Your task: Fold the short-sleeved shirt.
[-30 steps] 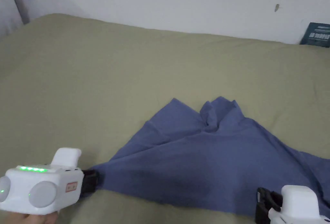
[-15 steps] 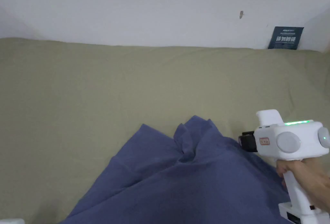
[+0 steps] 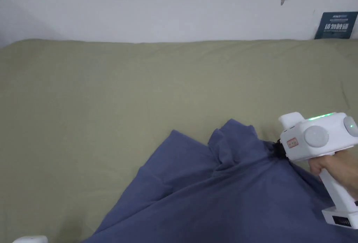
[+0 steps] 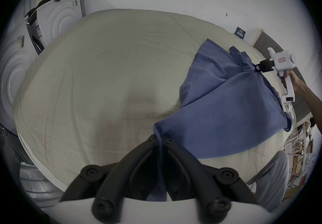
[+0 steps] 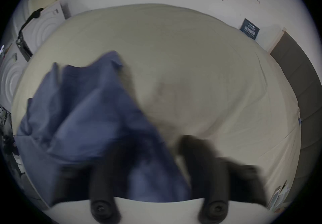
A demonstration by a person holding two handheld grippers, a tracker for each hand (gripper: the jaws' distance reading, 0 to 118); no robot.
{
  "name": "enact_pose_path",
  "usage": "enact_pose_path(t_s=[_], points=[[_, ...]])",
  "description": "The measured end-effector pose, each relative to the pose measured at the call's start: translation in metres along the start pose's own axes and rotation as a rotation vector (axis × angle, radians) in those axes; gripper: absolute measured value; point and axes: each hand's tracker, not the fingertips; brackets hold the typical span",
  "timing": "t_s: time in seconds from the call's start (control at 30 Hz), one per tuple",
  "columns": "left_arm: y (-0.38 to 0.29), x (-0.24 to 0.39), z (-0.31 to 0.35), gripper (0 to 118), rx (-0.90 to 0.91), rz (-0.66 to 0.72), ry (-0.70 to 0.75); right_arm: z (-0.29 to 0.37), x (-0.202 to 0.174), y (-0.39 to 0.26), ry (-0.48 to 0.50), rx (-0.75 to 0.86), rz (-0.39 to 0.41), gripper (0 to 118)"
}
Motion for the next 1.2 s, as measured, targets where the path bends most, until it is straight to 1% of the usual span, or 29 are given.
enact_pose_path(t_s=[0.03,0.1,0.13,0.17,0.2,0.23,0.27,0.3,0.37,0.43,0.53,0.67,0.8,0.93,1.07,1.2], points=[[0.001,0.0,0.0,3,0.0,0.002,0.001,0.009,0.001,-0.007,0.033,-0.031,0.012,2],[0.002,0.003,0.007,3,0.004,0.008,0.004,0.039,0.002,-0.016,0.042,-0.005,0.007,2],[0.005,0.003,0.011,3,0.016,0.023,0.007,0.061,0.005,-0.018,0.007,0.059,0.011,2],[0.009,0.003,0.016,3,0.033,0.034,0.005,0.059,0.017,-0.006,0.012,0.096,-0.005,2],[0.016,0.003,0.023,3,0.051,0.04,-0.003,0.082,0.024,-0.004,0.034,0.138,-0.037,2],[0.023,0.013,0.039,3,0.079,0.043,0.001,0.104,0.03,-0.003,0.032,0.176,-0.048,2],[0.031,0.017,0.049,3,0.113,0.052,0.004,0.126,0.035,-0.002,0.022,0.22,-0.045,2],[0.04,0.021,0.059,3,0.136,0.055,-0.006,0.163,0.03,0.002,0.008,0.262,-0.038,2],[0.059,0.03,0.085,3,0.203,0.055,-0.006,0.215,0.039,0.006,-0.018,0.356,-0.038,2],[0.084,0.044,0.11,3,0.254,0.012,-0.008,0.268,0.047,0.011,-0.01,0.428,-0.056,2],[0.119,0.062,0.149,3,0.346,-0.033,0.019,0.339,0.056,0.016,-0.043,0.535,-0.049,2],[0.171,0.083,0.202,3,0.451,-0.058,0.016,0.406,0.079,0.026,-0.093,0.636,-0.086,2],[0.217,0.102,0.25,3,0.53,-0.046,0.026,0.444,0.097,0.033,-0.131,0.718,-0.154,2],[0.256,0.118,0.284,3,0.585,-0.044,0.072,0.46,0.111,0.045,-0.131,0.766,-0.231,2],[0.281,0.131,0.303,3,0.607,-0.055,0.109,0.466,0.111,0.06,-0.143,0.787,-0.258,2],[0.299,0.138,0.305,3,0.613,-0.09,0.178,0.461,0.11,0.083,-0.147,0.787,-0.27,2]])
